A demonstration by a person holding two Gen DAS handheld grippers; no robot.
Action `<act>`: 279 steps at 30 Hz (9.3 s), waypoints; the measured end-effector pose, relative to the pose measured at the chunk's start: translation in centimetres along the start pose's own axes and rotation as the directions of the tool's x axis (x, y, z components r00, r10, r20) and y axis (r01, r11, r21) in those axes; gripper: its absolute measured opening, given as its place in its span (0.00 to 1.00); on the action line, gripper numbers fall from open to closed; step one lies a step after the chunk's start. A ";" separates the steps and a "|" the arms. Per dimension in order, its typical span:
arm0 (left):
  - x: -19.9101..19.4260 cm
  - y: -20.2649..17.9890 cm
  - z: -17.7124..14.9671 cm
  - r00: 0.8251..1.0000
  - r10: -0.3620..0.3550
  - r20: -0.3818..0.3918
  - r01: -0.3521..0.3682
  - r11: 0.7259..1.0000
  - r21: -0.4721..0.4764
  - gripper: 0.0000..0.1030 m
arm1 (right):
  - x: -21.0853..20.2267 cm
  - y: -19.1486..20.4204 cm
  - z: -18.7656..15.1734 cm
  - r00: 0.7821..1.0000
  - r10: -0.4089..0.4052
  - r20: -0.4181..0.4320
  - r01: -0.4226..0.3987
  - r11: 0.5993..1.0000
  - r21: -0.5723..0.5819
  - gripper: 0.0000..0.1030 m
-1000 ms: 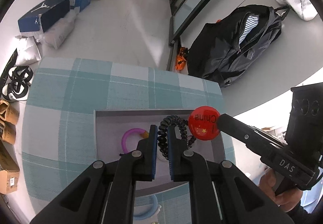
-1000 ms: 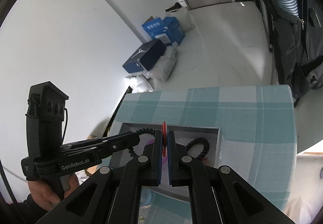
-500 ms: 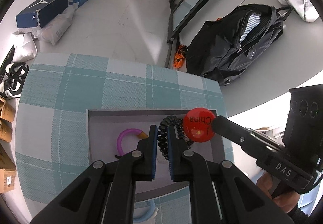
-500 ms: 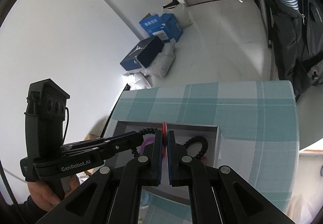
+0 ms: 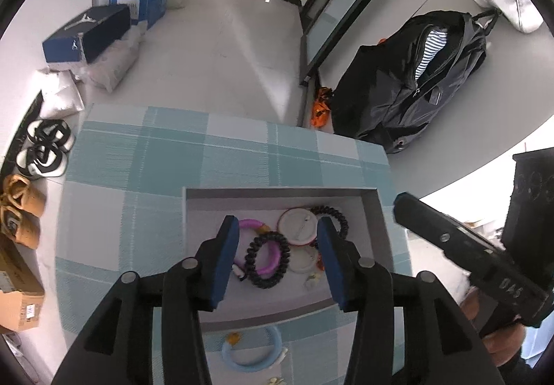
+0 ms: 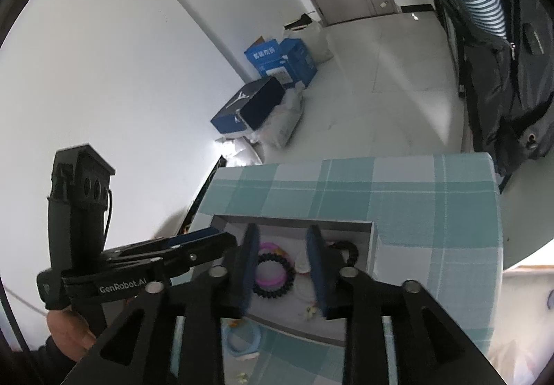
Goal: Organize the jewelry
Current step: 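Withdraw both tools from the gray box back over the table, then grasp the small yellow charm with the left tool, then grasp the blue ring with white charm with the right tool while the left tool holds the yellow charm, then carry the blue ring and yellow charm into the gray box while both tools open, then withdraw both tools from the gray box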
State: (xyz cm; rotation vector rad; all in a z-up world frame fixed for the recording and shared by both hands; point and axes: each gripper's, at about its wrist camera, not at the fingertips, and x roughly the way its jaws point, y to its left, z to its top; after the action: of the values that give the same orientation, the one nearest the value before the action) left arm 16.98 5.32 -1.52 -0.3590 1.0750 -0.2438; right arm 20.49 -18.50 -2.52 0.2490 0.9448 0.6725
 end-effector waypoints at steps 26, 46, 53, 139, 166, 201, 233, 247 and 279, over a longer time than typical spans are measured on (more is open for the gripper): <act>-4.6 0.4 -6.0 0.956 0.230 0.184 -0.246 0.966 0.072 0.63 | -3.7 3.1 -4.5 0.997 -0.022 0.072 0.027 0.997 -0.066 0.96; -0.8 0.2 -13.1 0.995 0.092 -0.043 -0.089 0.994 0.062 0.80 | -4.0 3.0 -10.2 0.990 -0.142 0.003 0.142 0.988 -0.055 0.96; 0.7 -0.9 -13.3 0.982 0.177 -0.070 -0.169 0.980 0.104 0.80 | -5.3 2.0 -11.3 0.984 -0.177 0.005 0.177 0.983 -0.049 0.97; -10.4 7.8 -12.1 0.986 -0.009 0.164 0.026 0.994 -0.102 0.08 | 5.6 9.8 -13.3 0.944 -0.303 -0.131 0.242 0.906 -0.348 0.53; -7.4 -1.8 -5.0 0.986 -0.136 0.100 0.131 0.990 0.057 0.08 | -6.4 6.0 -3.8 0.994 -0.108 0.030 0.112 0.969 -0.222 0.53; 1.5 0.3 1.0 0.985 -0.169 -0.027 0.168 0.985 -0.041 0.08 | 3.0 0.8 -0.8 0.978 -0.098 -0.184 0.073 0.988 -0.139 0.54; -2.9 0.8 -0.5 0.993 -0.033 0.113 0.038 0.998 -0.041 0.64 | -2.6 0.3 -1.4 0.991 -0.130 0.014 0.131 0.989 -0.071 0.83; -5.5 -0.6 -3.3 0.960 0.127 0.250 -0.136 0.991 0.018 0.64 | -5.4 1.1 -3.4 0.986 -0.136 0.094 0.141 0.989 -0.051 0.93; -9.9 -2.2 -8.9 0.882 0.265 0.391 -0.280 0.960 -0.019 0.77 | -8.8 5.8 -8.0 0.961 -0.121 0.249 0.171 0.967 -0.189 1.00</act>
State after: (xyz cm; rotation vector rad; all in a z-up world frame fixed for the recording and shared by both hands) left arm 4.51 5.47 3.58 -0.2046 0.7123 0.0611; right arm 8.05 -20.29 1.47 0.0686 0.6512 0.5855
